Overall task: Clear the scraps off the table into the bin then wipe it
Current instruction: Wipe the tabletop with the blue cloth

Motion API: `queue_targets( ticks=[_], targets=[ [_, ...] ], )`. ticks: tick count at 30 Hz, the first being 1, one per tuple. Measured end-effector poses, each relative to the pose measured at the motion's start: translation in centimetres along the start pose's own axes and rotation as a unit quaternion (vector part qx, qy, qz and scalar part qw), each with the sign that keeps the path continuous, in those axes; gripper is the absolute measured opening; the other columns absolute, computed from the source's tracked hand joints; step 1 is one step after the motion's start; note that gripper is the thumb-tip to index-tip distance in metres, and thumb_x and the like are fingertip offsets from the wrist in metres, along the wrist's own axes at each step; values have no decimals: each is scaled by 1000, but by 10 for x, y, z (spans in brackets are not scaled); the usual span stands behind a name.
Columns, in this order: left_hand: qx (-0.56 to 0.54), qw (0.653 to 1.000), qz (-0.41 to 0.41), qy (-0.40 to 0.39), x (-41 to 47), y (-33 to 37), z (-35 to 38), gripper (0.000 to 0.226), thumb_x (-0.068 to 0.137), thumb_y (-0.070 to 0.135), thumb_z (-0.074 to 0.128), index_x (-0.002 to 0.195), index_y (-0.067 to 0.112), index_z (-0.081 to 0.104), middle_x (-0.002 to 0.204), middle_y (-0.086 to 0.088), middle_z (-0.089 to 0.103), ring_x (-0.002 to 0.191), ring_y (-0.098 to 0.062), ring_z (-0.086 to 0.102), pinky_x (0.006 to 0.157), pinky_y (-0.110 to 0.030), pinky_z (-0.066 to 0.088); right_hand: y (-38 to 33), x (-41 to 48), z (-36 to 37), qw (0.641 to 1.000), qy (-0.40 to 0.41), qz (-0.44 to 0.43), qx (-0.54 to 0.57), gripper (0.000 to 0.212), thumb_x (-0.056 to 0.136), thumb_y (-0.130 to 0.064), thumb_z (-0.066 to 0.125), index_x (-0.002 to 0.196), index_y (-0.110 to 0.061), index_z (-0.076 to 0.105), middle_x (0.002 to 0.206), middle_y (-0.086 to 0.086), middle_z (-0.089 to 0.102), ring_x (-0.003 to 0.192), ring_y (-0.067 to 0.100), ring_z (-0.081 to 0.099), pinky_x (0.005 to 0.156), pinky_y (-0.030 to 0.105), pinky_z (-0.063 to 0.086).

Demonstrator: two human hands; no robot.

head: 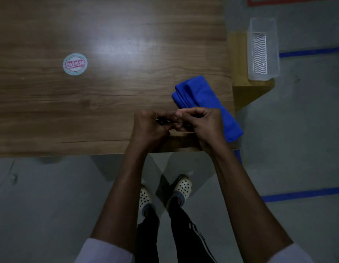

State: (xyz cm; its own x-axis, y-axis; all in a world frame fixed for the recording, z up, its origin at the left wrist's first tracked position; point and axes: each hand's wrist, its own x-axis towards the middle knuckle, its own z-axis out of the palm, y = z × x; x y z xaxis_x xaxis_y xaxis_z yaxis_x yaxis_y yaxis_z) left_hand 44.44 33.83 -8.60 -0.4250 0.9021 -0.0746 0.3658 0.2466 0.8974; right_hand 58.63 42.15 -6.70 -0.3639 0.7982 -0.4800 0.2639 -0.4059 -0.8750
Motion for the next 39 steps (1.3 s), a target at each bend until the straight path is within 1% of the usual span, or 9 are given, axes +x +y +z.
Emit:
queue_targets(
  ticks=[7,13,16,18,22,26,31,34,39],
  targets=[
    [-144,985,-58,74,9,-3,-27,18,87,27,78,106,25,77,87,-8,78,66,-16,68,53,-32,56,-2,1,-6,992,-101,-52,-47,17,91,2,68,106,-2,75,96,11,77,86,17,75,75,25,61],
    [-111,986,-85,88,10,-20,-23,16,90,23,77,106,22,78,87,-7,76,66,-14,68,61,-31,56,5,8,11,919,74,-255,-291,45,69,-61,82,64,-18,72,55,-6,65,52,11,59,56,34,49],
    [-96,986,-102,90,5,-29,-18,13,89,28,78,102,27,79,82,0,76,70,-17,71,62,-31,57,2,13,11,908,25,-247,-338,30,77,-44,83,97,-23,80,81,-4,77,75,6,68,76,35,54],
    [-90,984,-110,109,3,-35,-15,14,88,36,76,100,28,79,82,-3,76,70,-23,74,57,-32,56,-1,16,5,912,0,-214,-349,48,73,-29,89,118,-24,74,101,-6,78,93,2,69,90,30,55],
    [-67,977,-118,163,7,-41,-15,11,89,36,73,94,27,78,79,3,76,65,-18,73,52,-33,54,-1,20,-4,934,0,-205,-291,22,75,-40,87,84,-21,79,70,-8,74,58,5,67,62,33,59],
    [42,969,-71,234,16,-42,-19,15,89,37,69,91,25,78,77,8,74,69,-12,69,71,-35,58,5,37,-24,869,35,-354,-345,34,84,-16,73,117,-22,75,124,-1,71,110,16,64,100,34,48],
    [239,945,26,220,33,-58,-14,32,92,34,62,117,17,72,121,-2,70,116,-26,60,97,-38,42,40,42,-30,802,43,-225,-552,92,82,-80,53,158,-41,19,169,-5,-2,156,31,2,123,54,5],
    [270,941,6,204,34,-67,-3,49,95,34,58,139,14,59,152,-4,52,145,-28,40,117,-43,27,67,30,-14,784,80,-275,-550,71,96,-50,53,159,-26,28,168,4,17,154,37,11,123,55,17],
    [227,957,17,180,34,-65,-3,51,95,21,50,144,11,55,157,-7,46,150,-26,34,122,-49,24,70,-15,10,861,-70,-344,-369,86,62,12,51,143,-15,56,153,4,48,148,26,34,121,44,31]
  ],
)
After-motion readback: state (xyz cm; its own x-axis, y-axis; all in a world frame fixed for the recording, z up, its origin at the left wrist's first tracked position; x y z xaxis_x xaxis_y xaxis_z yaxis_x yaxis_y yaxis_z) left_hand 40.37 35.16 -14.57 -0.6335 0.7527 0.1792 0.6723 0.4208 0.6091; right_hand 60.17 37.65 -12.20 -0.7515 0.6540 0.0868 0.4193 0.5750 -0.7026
